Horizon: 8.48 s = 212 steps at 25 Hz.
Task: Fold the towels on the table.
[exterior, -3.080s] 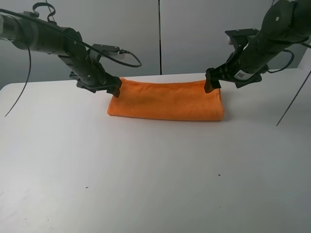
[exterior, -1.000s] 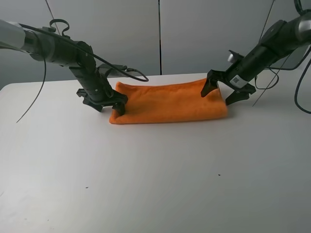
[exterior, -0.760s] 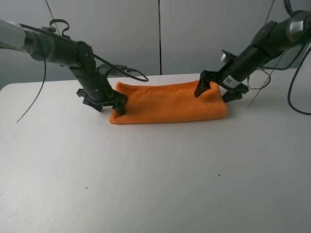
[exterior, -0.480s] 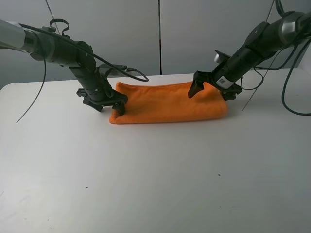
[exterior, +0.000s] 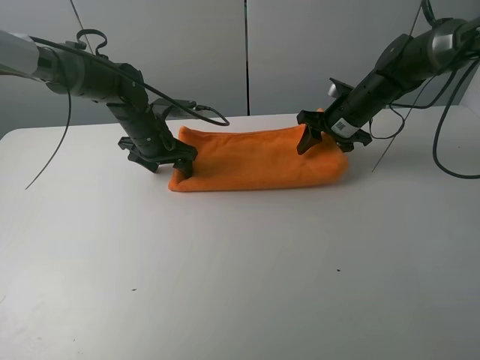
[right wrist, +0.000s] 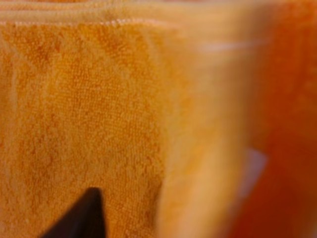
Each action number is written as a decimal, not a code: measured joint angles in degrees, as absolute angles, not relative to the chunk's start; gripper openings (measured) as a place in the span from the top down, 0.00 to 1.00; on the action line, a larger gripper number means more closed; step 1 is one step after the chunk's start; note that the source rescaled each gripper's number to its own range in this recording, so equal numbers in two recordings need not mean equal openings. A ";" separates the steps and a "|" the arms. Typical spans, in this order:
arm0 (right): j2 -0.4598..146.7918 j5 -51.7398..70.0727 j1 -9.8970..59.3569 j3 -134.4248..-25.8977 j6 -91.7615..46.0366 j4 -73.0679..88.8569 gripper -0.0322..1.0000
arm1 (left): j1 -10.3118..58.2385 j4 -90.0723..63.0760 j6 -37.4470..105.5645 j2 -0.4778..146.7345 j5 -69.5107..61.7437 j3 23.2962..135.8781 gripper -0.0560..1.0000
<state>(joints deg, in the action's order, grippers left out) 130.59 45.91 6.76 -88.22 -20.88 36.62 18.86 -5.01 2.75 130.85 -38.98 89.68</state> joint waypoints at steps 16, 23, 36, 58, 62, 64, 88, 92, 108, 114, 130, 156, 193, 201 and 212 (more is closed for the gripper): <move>130.25 55.04 6.76 -90.98 -19.30 43.75 0.93 | 18.86 -4.48 2.88 130.85 -38.76 89.68 0.00; 129.54 57.57 8.18 -91.09 -19.30 52.43 0.93 | 18.99 -4.35 2.99 130.85 -38.65 89.68 0.00; 130.07 53.11 16.19 -91.09 -14.47 63.87 0.93 | 18.99 -4.35 2.99 130.85 -38.65 89.68 0.00; 137.14 44.22 21.68 -91.09 -14.97 77.97 0.93 | 18.99 -4.35 2.99 130.85 -38.54 89.68 0.00; 137.41 43.22 21.68 -91.09 -15.48 77.97 0.93 | 18.99 -4.35 2.99 130.72 -38.54 89.68 0.00; 137.41 43.00 21.68 -91.09 -15.46 77.97 0.93 | 18.88 -3.89 2.99 130.20 -38.54 89.56 0.00; 134.75 50.15 23.35 -91.09 -30.48 93.28 0.01 | 14.39 6.77 -2.50 102.52 -42.61 89.24 0.00; 134.62 49.28 26.32 -91.09 -30.48 91.59 0.00 | 14.39 6.88 -2.50 101.73 -43.85 89.24 0.00; 123.40 46.46 22.91 -90.97 -30.49 71.87 0.00 | 12.59 4.68 -3.57 94.14 -54.16 88.22 0.00; 107.09 45.49 12.50 -81.55 -19.66 39.78 0.00 | 5.08 -2.70 0.66 83.21 -51.89 73.62 0.00; 39.72 46.58 7.43 -44.63 -3.69 5.51 0.00 | 0.12 -5.85 1.47 26.90 -51.87 46.84 0.00; -0.06 62.87 7.43 -29.36 0.00 -0.91 0.00 | 0.12 0.66 4.55 0.40 -62.59 29.70 0.00; -0.06 62.87 -5.10 -29.36 -1.06 0.68 0.00 | -1.64 0.00 1.73 0.00 -62.44 29.58 0.00; -0.06 62.87 -5.10 -29.36 -1.06 0.68 0.00 | -1.64 0.00 1.73 0.00 -62.44 29.58 0.00; -0.06 62.87 -5.10 -29.36 -1.06 0.68 0.00 | -1.64 0.00 1.73 0.00 -62.44 29.58 0.00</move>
<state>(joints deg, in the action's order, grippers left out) -0.06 62.87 -5.10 -29.36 -1.06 0.68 -1.64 0.00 1.73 0.00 -62.44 29.58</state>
